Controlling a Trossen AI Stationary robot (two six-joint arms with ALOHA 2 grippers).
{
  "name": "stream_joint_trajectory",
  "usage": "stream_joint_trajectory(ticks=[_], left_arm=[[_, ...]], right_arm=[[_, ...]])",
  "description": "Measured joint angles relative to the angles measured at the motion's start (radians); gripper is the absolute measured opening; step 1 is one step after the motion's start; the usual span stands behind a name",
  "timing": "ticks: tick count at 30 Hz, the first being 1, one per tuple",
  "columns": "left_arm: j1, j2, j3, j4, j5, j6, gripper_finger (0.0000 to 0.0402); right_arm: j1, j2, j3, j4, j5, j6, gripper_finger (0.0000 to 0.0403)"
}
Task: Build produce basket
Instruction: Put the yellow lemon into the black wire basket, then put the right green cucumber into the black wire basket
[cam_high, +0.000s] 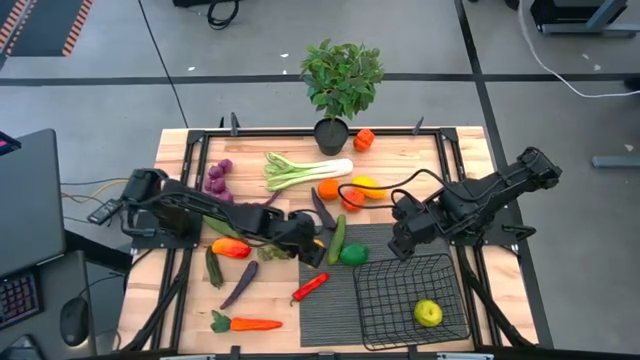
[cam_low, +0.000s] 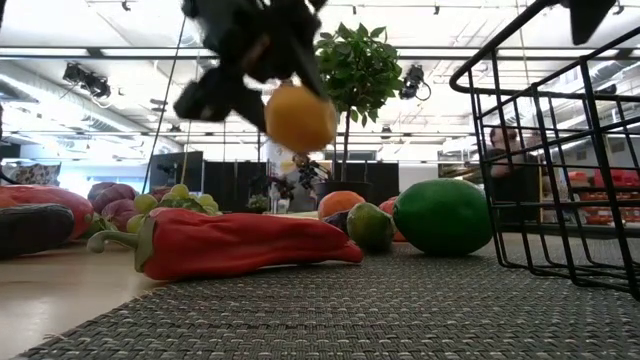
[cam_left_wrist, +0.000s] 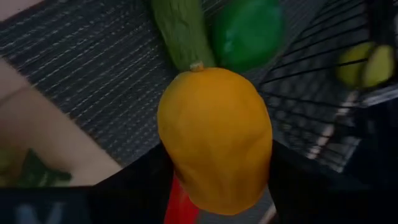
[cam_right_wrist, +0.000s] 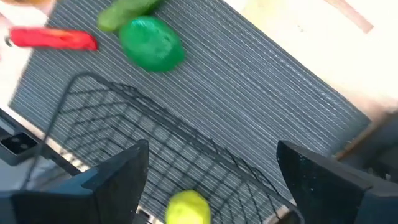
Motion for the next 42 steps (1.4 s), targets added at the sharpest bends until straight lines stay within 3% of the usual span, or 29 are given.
stream_joint_trajectory(ticks=[5,15,19,26,31,38,42], left_arm=[[0.0,-0.087,0.0,0.049,-0.008,-0.015,0.0236],[-0.052,-0.186,0.0,0.368,-0.11,0.28,0.0237],[-0.069,-0.188,0.015,0.456,-0.115,0.383,0.0236],[-0.07,-0.12,0.146,0.458,-0.123,0.641,0.0251],[-0.065,-0.035,0.227,0.457,-0.126,0.759,0.027],[-0.037,0.121,0.35,0.452,-0.123,0.768,0.0309],[-0.021,0.206,0.441,0.425,-0.031,0.769,0.0315]], right_arm=[[0.01,0.0,0.0,-0.055,0.0,-0.01,0.035],[0.007,-0.045,0.016,-0.084,0.009,-0.069,0.035],[0.016,-0.093,0.106,-0.115,0.101,-0.015,0.035],[0.011,-0.152,0.218,-0.117,0.319,0.021,0.035],[-0.012,-0.156,0.219,-0.137,0.293,0.001,0.035],[-0.012,-0.155,0.219,-0.137,0.283,0.026,0.035],[-0.012,-0.155,0.219,-0.137,0.283,0.026,0.035]])
